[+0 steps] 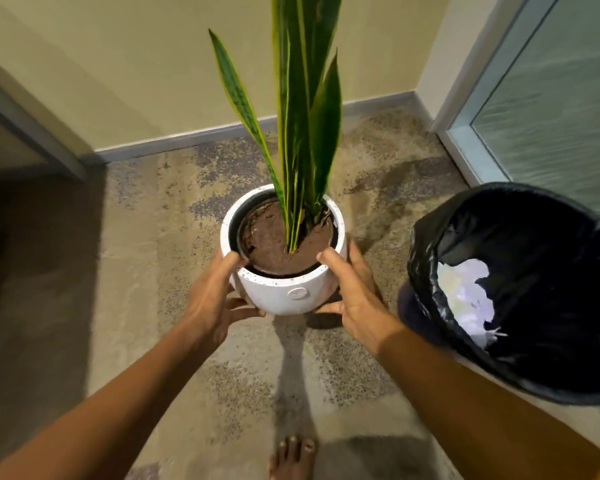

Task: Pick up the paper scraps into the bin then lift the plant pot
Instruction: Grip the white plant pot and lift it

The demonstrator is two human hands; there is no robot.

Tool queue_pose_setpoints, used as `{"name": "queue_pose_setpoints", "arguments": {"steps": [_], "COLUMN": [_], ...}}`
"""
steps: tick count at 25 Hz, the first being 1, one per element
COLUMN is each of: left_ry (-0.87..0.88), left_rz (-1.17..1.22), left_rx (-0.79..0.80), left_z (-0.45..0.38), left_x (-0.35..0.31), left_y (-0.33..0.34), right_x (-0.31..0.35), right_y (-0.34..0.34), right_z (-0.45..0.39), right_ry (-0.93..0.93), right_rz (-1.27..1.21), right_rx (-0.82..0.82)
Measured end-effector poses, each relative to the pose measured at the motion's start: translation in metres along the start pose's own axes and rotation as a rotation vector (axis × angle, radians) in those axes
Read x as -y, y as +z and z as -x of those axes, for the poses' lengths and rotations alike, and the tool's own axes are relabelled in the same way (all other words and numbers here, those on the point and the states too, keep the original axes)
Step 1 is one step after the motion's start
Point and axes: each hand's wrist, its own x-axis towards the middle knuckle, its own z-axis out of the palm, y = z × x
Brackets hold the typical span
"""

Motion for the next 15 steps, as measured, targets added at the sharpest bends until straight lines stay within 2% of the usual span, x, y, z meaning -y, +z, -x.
{"name": "queue_pose_setpoints", "arguments": {"steps": [3, 8, 15], "left_ry": [0.007, 0.042, 0.079], "left_rz": [-0.025, -0.052, -0.106], "left_rx": [0.041, 0.164, 0.226], "left_z": [0.023, 0.029, -0.03], "left_x": [-0.056, -0.15, -0.224], "left_y": [0.002, 0.02, 0.078], "right_x": [0.052, 0.139, 0.208], "right_y": [0.017, 0.044, 0.038], "right_z": [0.018, 0.013, -0.057], "right_ry": [0.03, 0.047, 0.007], "right_rz": [0.001, 0.002, 0.013], "right_rx": [0.016, -0.049, -0.116]}}
